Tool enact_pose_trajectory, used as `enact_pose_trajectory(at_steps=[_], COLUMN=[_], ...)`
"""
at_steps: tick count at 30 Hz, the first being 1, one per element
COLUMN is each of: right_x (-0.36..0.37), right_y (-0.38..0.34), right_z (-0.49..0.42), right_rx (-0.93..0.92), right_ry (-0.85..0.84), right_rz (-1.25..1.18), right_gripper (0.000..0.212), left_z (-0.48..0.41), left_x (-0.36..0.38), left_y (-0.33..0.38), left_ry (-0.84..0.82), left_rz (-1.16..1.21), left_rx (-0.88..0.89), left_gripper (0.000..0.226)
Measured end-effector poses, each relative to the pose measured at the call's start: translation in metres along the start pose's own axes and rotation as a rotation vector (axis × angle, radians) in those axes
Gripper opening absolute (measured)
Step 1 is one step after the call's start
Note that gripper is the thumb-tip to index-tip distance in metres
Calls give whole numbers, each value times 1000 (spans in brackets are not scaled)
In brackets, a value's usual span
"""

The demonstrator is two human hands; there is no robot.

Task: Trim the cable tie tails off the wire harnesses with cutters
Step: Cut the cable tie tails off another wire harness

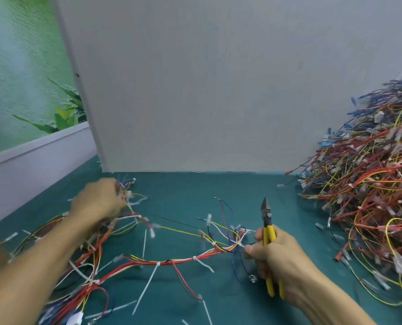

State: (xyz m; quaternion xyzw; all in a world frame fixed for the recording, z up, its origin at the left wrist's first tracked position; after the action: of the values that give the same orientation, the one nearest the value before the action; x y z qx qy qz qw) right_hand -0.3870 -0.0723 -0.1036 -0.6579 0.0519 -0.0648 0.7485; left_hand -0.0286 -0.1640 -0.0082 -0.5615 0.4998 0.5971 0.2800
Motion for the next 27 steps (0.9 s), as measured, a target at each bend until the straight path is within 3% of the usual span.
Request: enact_pose_trajectory(at_steps=[4,7,10,12,15,17,18,20,21,25,27], right_x=[1,2,-1,-2,-1,1,1,0,0,1,0], right_y=[-5,-6,-9,-10,-10,-8,-8,-7,-7,-5,-7], right_z=[1,1,1,2,3,3,3,3,3,4,5], right_rx=[-25,-58,-95,-98,-101,-98,-97,-95,-92,-76,-86], right_ry=[-27,-39,-28,-30,-46,-60,-63,-61,-61,-65,-59], right_rz=[66,145,241,273,311,342,354,357,353,361,375], right_gripper=[29,26,25,24,23,21,21,20,20,20,18], left_z=[-25,-24,-11,0,14,31,43,65,74,83,84], left_x=[-36,-32,-9,4,0,-17,-21,-20,-11,43,55], left_y=[-28,-33,-18,-7,4,28,43,61,65,59,58], left_ry=[31,-17,-118,-148,59,243,256,99,-9,-234,-212], left_rz=[177,269,255,85,-251,-186,-67,112,82,-391,-457], left_rx=[-142,-175,-76,-13,53,286,464,727,794,827,848], left_gripper=[41,46,41,50,69,60,48,27,26,47,38])
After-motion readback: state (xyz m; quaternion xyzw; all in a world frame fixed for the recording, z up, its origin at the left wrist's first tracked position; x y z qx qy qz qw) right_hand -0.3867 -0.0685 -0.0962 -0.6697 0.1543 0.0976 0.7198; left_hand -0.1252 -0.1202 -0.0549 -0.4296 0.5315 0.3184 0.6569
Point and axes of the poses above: each hand's wrist, its own z-axis away from the middle knuckle, its own x-axis out of the palm, y = z × x, the point moved 9 cm from there along -z, towards the middle knuckle, and after that the axes turned 7 degrees about -x, right-handed, at the moved point
